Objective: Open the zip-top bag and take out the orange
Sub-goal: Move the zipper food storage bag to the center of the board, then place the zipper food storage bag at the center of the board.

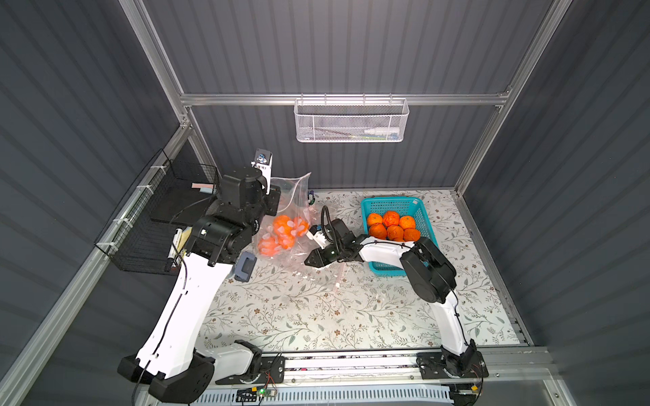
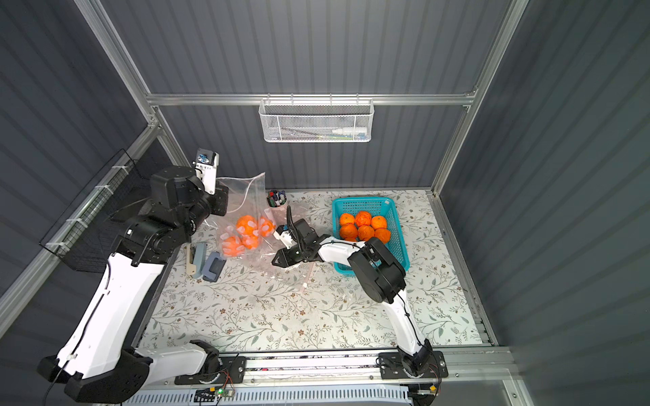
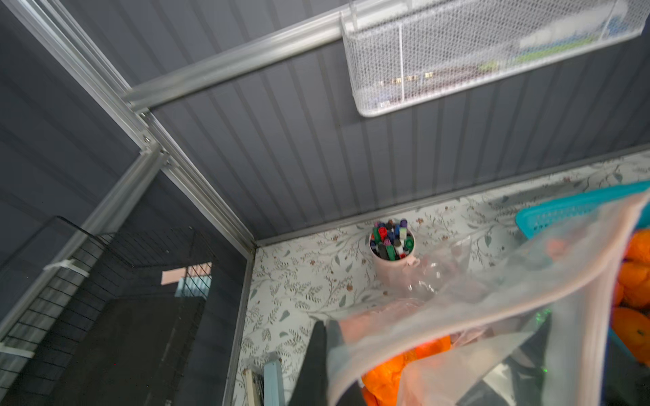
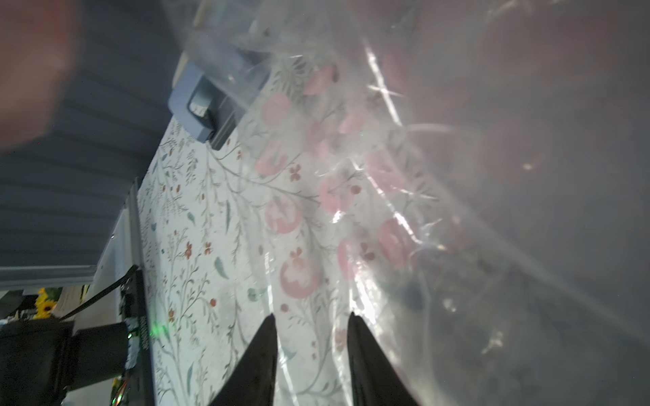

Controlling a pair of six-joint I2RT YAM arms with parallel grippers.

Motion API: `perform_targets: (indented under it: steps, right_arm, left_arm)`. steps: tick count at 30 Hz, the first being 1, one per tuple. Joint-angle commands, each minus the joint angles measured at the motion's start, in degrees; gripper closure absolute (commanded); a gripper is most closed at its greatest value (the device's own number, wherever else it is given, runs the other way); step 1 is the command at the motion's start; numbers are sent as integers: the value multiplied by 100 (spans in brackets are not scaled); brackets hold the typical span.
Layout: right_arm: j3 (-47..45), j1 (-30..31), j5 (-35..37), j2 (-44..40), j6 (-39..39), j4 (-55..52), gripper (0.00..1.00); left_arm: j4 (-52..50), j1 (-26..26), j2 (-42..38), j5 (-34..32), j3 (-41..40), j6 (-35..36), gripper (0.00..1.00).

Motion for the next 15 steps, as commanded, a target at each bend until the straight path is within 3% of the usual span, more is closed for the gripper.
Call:
perform_targets:
  steps: [1,6,13,15]
  right_arm:
    - [-208,6,-201,-685,-74,84,63]
    - [-907,-284,206,-1647,159,-239,63]
    - [-2331,-952,-39,-3340,319,-228,63]
    - [-2496,-945,-61,-3935,278,-496,63]
  left_arm:
    - [282,37,-114,90,-536,-461,100]
    - [1133,37,-230,1380,-1809,-902,100]
    - [2549,-42,-483,4360,-3719,-2264,100]
    - [2720,-228,-569,4619,-4007,-2638,100]
